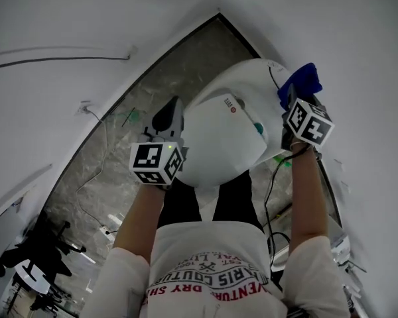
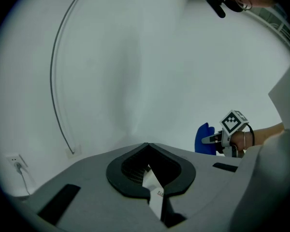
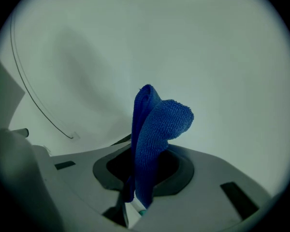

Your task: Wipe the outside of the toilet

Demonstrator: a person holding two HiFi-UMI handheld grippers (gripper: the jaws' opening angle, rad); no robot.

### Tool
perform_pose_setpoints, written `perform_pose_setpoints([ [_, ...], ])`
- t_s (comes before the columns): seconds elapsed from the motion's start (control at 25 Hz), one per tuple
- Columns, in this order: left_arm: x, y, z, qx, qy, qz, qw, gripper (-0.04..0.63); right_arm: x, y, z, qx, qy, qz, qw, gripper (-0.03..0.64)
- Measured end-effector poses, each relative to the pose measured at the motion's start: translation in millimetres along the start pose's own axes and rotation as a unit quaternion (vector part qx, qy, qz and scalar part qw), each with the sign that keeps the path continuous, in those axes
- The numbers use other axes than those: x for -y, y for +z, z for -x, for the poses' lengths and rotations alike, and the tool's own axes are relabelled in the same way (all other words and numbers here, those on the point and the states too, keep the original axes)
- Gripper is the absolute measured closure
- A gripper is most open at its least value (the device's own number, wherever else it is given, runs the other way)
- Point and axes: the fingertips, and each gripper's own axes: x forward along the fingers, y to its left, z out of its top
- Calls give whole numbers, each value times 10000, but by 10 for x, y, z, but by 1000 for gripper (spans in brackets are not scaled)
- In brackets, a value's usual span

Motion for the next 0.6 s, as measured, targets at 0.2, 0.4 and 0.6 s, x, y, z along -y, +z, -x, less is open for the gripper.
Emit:
perform_pose_setpoints([
  [0.2,-11,-164,-156,146,629,315,9974,589,66,96,-642,-440,283,867,9949,540],
  [0.4,-146,-444,-267,170,1143,494,9921,590,-42,-32,-1187,-824,767,1744,9782,540],
  [0.6,-359,-741,-220,143,1717,671,9828,589,-438,-89,-1569,-1122,1255,2867,9431,540],
])
